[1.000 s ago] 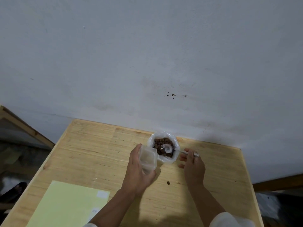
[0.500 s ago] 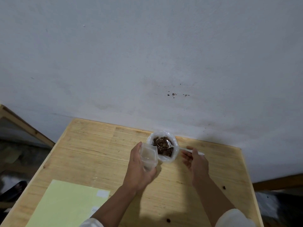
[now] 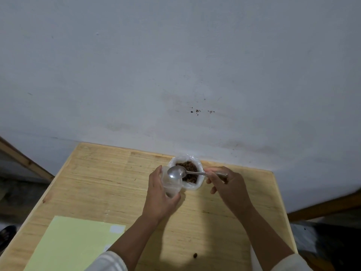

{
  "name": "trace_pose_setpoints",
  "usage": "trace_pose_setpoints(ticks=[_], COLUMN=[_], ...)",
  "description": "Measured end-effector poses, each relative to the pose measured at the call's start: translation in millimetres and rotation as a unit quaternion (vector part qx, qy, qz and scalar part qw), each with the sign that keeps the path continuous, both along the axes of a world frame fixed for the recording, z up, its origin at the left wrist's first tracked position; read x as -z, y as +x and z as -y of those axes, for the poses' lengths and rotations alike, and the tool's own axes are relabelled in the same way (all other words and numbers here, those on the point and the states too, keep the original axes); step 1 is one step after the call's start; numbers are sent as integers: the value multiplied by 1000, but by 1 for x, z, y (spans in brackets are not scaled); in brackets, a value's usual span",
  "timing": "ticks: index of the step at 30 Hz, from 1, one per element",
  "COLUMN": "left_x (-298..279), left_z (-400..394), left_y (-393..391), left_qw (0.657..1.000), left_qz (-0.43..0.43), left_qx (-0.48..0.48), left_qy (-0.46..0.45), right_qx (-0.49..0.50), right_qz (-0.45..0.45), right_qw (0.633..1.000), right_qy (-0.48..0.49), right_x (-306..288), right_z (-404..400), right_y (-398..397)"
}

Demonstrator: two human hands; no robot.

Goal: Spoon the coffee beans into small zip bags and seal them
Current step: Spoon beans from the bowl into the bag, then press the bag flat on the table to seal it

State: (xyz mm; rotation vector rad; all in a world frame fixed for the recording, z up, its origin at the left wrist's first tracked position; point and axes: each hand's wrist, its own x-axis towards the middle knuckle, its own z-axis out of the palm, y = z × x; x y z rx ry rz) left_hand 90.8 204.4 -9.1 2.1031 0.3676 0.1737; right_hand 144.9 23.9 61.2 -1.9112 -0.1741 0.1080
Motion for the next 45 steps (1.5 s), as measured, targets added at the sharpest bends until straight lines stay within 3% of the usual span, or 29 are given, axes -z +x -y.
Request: trace_pose_setpoints(ticks=[4, 7, 10, 13, 16, 24, 27, 29, 32, 34, 39, 45], left_x=[2, 2, 1, 0, 0, -5, -8, -10, -15, -19, -33, -42], left_z=[1, 4, 8, 16, 25, 48, 51, 53, 54, 51, 24, -33], left_y=[-1, -3, -7, -14, -21, -35, -38, -40, -43, -45, -52, -69], left_qw=[1000, 999, 998, 998, 997, 995, 996, 996, 996, 996, 999, 996], left_qz=[11, 24, 35, 35, 32, 38, 41, 45, 53, 57, 49, 79], left_qx=[-6, -17, -32, -48, -65, -84, -79, -69, -54, -44, -2, -10], left_qy=[10, 22, 29, 35, 40, 33, 29, 29, 45, 46, 15, -41], right_qx=[3, 89, 230, 329, 349, 250, 208, 106, -70, -147, -143, -165], right_qz=[-35, -116, -196, -239, -234, -128, -78, -53, -90, -129, -68, -100], right_qw=[995, 989, 952, 913, 907, 941, 962, 984, 993, 981, 981, 978], right_qy=[-94, -18, 51, 38, -21, -191, -160, -130, 20, 17, -109, -82], right_x=[8, 28, 57, 87, 102, 113, 96, 75, 32, 15, -4, -27], right_z=[16, 32, 51, 63, 63, 60, 47, 31, 5, -10, -37, -76], right_y=[-4, -13, -20, -21, -15, 0, 1, -1, -12, -18, -20, -43])
